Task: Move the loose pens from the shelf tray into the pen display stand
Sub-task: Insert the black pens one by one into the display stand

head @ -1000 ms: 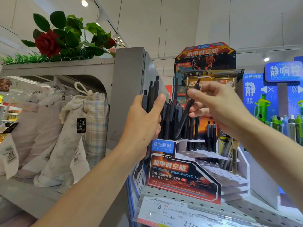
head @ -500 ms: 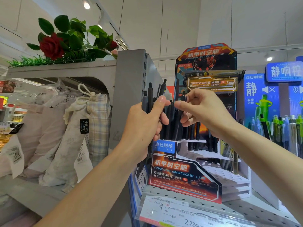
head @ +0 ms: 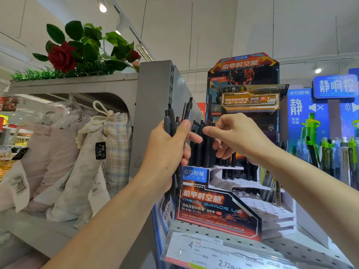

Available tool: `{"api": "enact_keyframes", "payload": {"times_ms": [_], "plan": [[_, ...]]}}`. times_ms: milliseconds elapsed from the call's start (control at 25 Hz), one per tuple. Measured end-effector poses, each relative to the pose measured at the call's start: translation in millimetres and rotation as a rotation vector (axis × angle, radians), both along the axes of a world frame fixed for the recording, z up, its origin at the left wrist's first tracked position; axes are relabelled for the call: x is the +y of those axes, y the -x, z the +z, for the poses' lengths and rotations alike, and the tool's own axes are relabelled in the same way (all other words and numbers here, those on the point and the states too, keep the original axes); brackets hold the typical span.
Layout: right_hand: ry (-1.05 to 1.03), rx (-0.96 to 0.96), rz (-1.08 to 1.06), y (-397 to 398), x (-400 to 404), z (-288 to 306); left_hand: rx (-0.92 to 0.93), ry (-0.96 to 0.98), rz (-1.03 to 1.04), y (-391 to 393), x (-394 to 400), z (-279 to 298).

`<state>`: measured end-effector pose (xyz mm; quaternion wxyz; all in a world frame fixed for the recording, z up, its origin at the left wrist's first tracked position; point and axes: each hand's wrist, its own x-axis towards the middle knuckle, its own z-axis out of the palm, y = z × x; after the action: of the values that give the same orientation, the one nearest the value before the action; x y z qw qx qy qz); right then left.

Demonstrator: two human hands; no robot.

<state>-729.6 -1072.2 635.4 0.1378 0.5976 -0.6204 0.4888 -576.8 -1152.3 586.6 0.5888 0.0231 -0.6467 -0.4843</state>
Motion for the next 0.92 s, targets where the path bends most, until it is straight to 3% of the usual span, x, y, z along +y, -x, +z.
{"api": "enact_keyframes", "payload": {"times_ms": [480, 640, 720, 800, 920], "plan": [[-0.075, 0.059, -0.055, -2.5, -0.3, 0.9, 0.002, -0.050, 0.010, 5.0, 5.0, -2.2], [0.001, 0.202, -0.170, -4.9, 4.1, 2.3, -0.024, -0.030, -0.067, 8.8, 7.2, -3.6], [0.115, 0.028, 0.050, -4.7, 13.4, 6.3, -0.046, -0.002, -0.129, 10.0, 7.9, -3.2], [0.059, -0.202, 0.403, -4.5, 26.5, 11.3, -0.093, 0.012, -0.223, 12.3, 8.9, -2.6], [-0.089, -0.242, 0.586, 3.9, 34.3, 11.2, -0.144, 0.015, -0.361, 18.8, 15.1, -1.0]]}}
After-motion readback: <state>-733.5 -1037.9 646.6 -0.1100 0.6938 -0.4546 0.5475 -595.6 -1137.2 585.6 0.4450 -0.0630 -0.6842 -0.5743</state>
